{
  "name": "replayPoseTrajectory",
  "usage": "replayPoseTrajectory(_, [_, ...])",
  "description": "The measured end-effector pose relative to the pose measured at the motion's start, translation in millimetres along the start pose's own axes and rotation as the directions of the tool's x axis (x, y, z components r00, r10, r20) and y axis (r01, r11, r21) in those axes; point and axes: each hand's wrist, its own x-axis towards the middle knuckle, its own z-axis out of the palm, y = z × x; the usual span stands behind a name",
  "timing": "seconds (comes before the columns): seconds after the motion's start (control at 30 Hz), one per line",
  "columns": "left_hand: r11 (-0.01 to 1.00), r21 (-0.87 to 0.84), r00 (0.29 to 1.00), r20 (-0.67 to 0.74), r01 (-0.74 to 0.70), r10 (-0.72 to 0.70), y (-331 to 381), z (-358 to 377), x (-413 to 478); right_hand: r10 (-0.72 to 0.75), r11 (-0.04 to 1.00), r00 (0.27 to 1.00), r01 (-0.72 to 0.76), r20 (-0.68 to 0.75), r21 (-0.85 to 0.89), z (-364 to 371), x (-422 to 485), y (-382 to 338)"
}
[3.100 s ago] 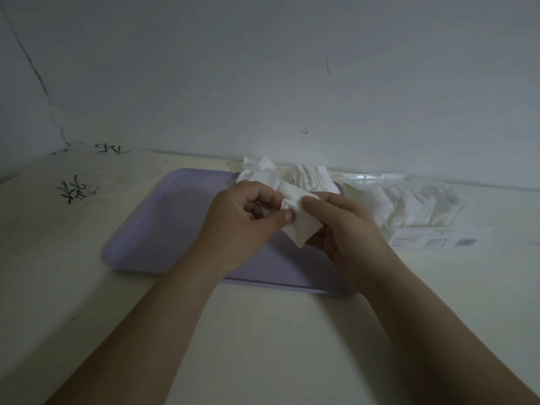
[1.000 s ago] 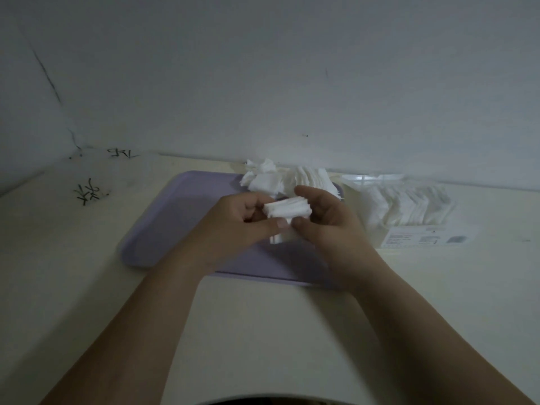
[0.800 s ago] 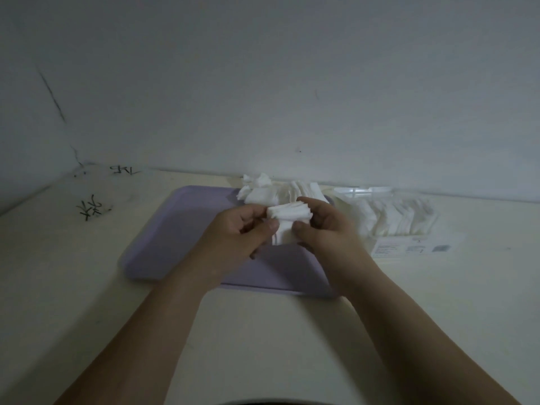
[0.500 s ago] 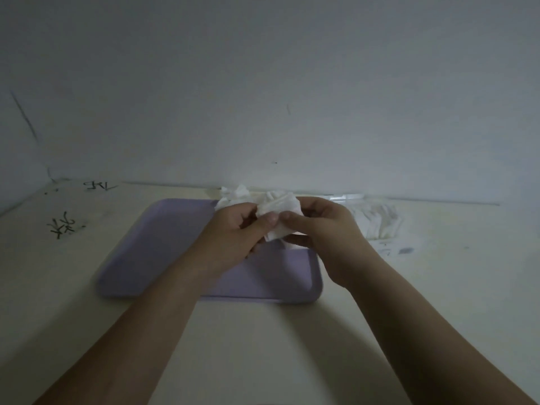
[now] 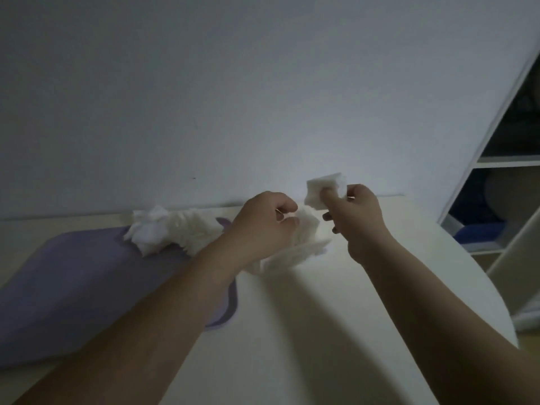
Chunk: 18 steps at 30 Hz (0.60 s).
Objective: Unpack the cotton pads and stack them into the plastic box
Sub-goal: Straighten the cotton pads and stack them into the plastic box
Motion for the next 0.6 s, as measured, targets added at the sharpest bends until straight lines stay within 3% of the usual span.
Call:
replayPoseTrajectory(0.1, [0.924,0.331,0.98,0.121,-0.192,0.16,8,22,29,0.065,0.998,0.997,-0.065,-0.036,-0.02,-5,17,15])
replayPoseTrajectory(0.17, [0.856,0.44,0.956,0.223,-0.273,0.19,10,33,42,0.094,0.996,0.996,-0.094,-0.008,-0.007,-5,21,25])
replayPoseTrajectory(0.33, [0.862,0.404,0.914,0.376,-0.307,0.149,-2,49,56,0.09,0.996,0.996,-0.09,0.0,0.017,-9,28,35])
replayPoseTrajectory(0.47, [0.871,0.389,0.91,0.39,-0.301,0.141,-8,44,59,0.062,0.99,0.998,-0.059,0.022,-0.13,-9,34,34])
replayPoseTrajectory(0.6, [0.747,0.537,0.899,0.394,-0.392,0.189,-18,42,61,-0.031,0.942,0.995,0.062,0.096,-0.331,-3,38,29])
